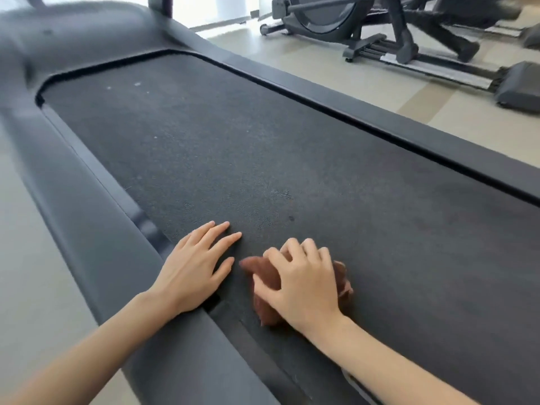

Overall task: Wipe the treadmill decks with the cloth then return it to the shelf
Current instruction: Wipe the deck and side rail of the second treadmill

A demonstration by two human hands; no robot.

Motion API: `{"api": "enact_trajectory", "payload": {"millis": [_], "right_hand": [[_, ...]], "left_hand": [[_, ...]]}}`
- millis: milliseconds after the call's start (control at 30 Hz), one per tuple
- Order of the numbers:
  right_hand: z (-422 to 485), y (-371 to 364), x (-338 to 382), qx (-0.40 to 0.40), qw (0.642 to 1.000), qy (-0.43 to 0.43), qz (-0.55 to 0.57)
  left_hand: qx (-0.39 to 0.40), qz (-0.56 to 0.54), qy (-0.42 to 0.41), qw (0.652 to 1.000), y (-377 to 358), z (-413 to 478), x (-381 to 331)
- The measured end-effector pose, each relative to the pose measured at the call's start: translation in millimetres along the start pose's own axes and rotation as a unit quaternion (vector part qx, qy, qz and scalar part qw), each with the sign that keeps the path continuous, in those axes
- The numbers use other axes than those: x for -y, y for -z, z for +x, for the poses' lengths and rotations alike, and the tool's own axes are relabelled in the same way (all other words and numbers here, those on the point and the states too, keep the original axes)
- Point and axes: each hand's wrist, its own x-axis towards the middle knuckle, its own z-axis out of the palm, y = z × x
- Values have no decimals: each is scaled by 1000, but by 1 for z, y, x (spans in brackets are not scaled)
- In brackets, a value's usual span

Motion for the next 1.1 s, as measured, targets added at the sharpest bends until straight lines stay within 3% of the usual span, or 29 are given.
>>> {"api": "enact_trajectory", "payload": {"millis": [100,167,267,400,500,700,833,900,967,1100], "right_hand": [[-15,7,-3,25,995,86,33],[-3,8,-27,39,995,85,28],[41,4,-83,21,999,-35,-26],[108,-7,-139,35,967,-241,-77],[129,-24,-112,25,955,-286,-80],[91,-41,16,0,992,-101,-77],[66,-29,14,31,999,6,4],[72,-23,-17,34,998,-44,-10],[91,-20,-55,22,985,-161,-57],[142,-34,-95,-7,897,-420,-140]], "left_hand": [[11,4,-8,1000,-3,-3,1],[13,13,-26,1000,-1,-4,7],[18,8,-43,999,4,-7,21],[3,-10,-36,999,8,-9,51],[-10,-27,-29,999,9,0,70],[-9,-15,-53,998,4,52,87],[-11,-25,-113,993,6,79,107],[-14,-28,-138,990,5,84,116],[-21,-41,-149,988,4,84,117],[-34,-81,-150,985,2,83,113]]}}
